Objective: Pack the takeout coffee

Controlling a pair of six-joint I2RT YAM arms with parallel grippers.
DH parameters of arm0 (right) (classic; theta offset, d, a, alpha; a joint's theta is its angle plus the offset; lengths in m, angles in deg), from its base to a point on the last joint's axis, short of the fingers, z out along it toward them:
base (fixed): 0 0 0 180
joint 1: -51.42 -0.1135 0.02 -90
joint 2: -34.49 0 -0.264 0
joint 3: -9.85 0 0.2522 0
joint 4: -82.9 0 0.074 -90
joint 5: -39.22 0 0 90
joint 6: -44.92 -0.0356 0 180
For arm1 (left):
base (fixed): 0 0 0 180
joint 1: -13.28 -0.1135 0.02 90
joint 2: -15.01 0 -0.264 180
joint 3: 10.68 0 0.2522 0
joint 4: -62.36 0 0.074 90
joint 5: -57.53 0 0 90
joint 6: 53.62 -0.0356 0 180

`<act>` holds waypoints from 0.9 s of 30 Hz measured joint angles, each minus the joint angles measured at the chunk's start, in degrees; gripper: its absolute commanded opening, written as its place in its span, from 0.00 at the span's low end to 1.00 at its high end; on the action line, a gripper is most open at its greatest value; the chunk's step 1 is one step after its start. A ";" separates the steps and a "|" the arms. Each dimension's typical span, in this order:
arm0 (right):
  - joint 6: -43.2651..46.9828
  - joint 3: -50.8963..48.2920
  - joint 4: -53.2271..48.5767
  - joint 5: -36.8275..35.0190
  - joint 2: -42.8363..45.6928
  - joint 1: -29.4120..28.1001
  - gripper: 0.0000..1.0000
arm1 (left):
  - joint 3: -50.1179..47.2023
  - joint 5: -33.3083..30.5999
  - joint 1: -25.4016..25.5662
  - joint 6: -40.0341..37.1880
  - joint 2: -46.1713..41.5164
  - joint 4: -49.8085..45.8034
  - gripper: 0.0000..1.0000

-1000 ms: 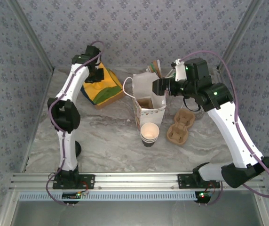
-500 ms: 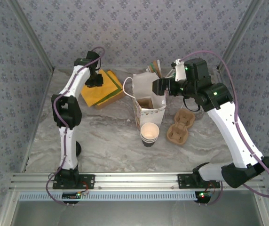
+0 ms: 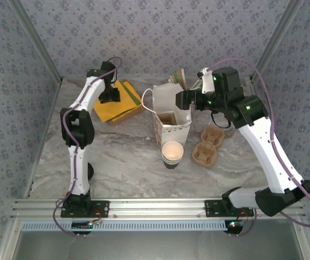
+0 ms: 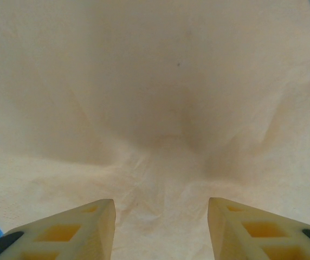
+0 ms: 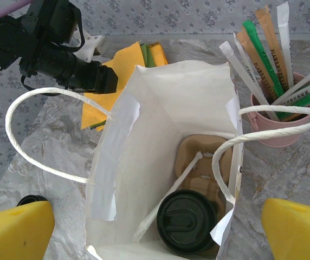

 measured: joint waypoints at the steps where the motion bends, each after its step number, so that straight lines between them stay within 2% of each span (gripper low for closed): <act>1: 0.00 0.00 -0.02 0.00 0.00 0.00 1.00 | -0.15 -0.02 0.00 -0.11 0.20 0.04 0.38; 4: 0.00 0.00 -0.15 0.00 0.00 0.13 1.00 | -1.05 -0.20 0.00 -0.37 0.92 0.35 0.34; 7: 0.00 0.00 -0.17 0.00 0.00 0.17 1.00 | -1.92 -0.20 0.00 -0.28 1.29 0.57 0.21; 8: 0.00 0.00 -0.17 0.00 0.00 0.17 1.00 | -2.12 -0.22 0.00 -0.31 1.31 0.57 0.20; 11: 0.00 0.00 -0.17 0.00 0.00 0.17 1.00 | -2.25 -0.48 0.00 -0.24 1.31 0.59 0.06; 17: 0.00 0.00 -0.15 0.02 -0.04 0.44 1.00 | -2.25 -1.22 0.00 -0.37 1.31 0.63 0.02; 18: 0.02 0.00 -0.15 0.02 -0.04 0.44 1.00 | -2.25 -1.25 0.00 -0.46 1.31 0.61 0.04; 19: 0.00 0.00 -0.15 0.04 -0.04 0.44 1.00 | -2.25 -1.29 0.00 -0.48 1.31 0.59 0.12; 20: 0.00 0.00 -0.15 0.04 -0.04 0.44 1.00 | -2.25 -1.31 0.00 -0.48 1.31 0.59 0.26; 23: 0.00 0.00 -0.13 0.04 -0.13 0.44 1.00 | -2.25 -1.92 0.00 -0.52 1.29 0.59 0.39; 24: 0.00 -0.02 -0.13 0.04 -0.15 0.44 1.00 | -2.25 -2.16 0.00 -0.68 1.29 0.59 0.47; 27: 0.00 -0.15 -0.13 0.04 -0.22 0.44 1.00 | -2.25 -2.73 -0.13 -0.68 1.27 0.66 0.53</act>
